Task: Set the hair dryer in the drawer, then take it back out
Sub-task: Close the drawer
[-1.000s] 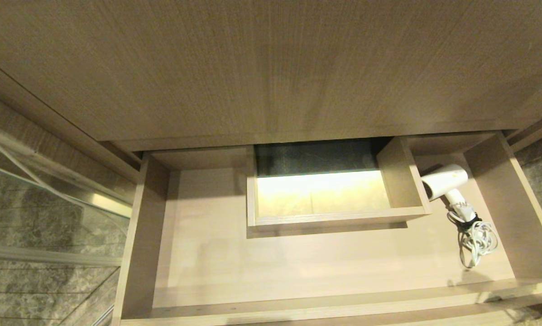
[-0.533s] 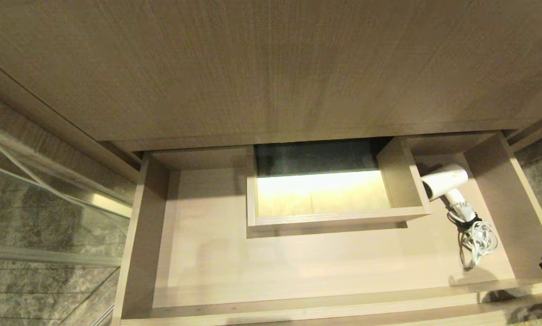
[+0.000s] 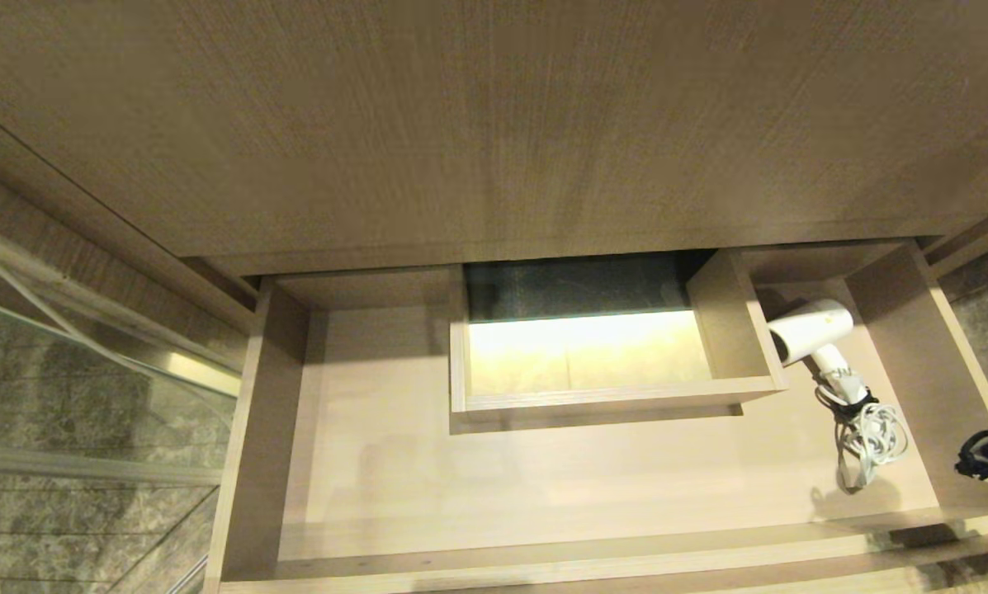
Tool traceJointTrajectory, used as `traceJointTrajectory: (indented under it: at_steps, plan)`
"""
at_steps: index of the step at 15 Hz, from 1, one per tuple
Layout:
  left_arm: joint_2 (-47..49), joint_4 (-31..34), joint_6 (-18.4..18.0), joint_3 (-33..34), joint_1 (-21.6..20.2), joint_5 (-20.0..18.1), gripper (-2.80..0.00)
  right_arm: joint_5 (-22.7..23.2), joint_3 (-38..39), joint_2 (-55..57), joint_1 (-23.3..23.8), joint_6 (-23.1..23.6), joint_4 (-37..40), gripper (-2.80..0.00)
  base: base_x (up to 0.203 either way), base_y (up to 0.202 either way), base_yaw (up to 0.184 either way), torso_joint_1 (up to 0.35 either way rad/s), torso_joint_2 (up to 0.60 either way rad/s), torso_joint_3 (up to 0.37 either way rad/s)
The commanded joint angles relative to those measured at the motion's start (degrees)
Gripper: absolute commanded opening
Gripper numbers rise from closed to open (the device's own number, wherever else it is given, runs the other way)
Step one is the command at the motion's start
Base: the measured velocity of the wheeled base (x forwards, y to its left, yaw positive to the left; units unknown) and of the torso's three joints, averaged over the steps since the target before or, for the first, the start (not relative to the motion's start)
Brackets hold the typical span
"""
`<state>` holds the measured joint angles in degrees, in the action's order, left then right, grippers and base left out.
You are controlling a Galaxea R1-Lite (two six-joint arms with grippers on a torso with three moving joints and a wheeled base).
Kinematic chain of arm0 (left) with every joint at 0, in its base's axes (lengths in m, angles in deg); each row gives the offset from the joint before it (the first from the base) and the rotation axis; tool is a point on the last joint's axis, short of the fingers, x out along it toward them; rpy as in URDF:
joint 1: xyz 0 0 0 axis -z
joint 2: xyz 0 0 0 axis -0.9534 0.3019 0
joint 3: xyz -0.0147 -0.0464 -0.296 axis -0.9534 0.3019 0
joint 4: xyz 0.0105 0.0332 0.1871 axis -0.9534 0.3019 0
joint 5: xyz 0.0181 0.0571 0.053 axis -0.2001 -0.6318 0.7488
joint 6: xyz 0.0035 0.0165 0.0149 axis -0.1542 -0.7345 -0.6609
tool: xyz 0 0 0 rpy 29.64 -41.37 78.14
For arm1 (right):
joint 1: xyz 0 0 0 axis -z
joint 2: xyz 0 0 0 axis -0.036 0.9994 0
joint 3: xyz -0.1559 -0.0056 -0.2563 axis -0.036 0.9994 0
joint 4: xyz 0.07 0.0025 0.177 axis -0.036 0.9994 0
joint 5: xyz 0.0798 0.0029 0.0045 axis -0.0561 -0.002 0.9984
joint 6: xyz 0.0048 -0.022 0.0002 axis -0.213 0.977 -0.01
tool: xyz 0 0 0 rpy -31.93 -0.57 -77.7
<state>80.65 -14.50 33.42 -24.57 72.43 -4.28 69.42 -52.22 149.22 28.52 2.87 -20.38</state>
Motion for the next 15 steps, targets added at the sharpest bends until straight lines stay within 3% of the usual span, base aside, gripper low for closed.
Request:
traceJointTrajectory:
  at_steps: [1,6,11,15]
  plan:
    - [0.0,0.0,0.0,0.0,0.0,0.0,-2.80,0.0,-0.2,1.2,-0.3,-0.4,-0.6,-2.80,0.000,0.000,0.000,0.000,0.00,0.000]
    - [0.0,0.0,0.0,0.0,0.0,0.0,-2.80,0.1,-2.8,2.2,-0.7,-1.7,-7.0,-2.80,0.000,0.000,0.000,0.000,0.00,0.000]
    - [0.0,0.0,0.0,-0.1,0.0,0.0,-2.80,0.4,-3.6,0.4,-0.8,-3.7,-22.2,-2.80,0.000,0.000,0.000,0.000,0.00,0.000]
    - [0.0,0.0,0.0,0.0,0.0,0.0,-2.80,7.5,-3.5,-2.4,-1.6,-3.8,-34.4,-2.80,0.000,0.000,0.000,0.000,0.00,0.000]
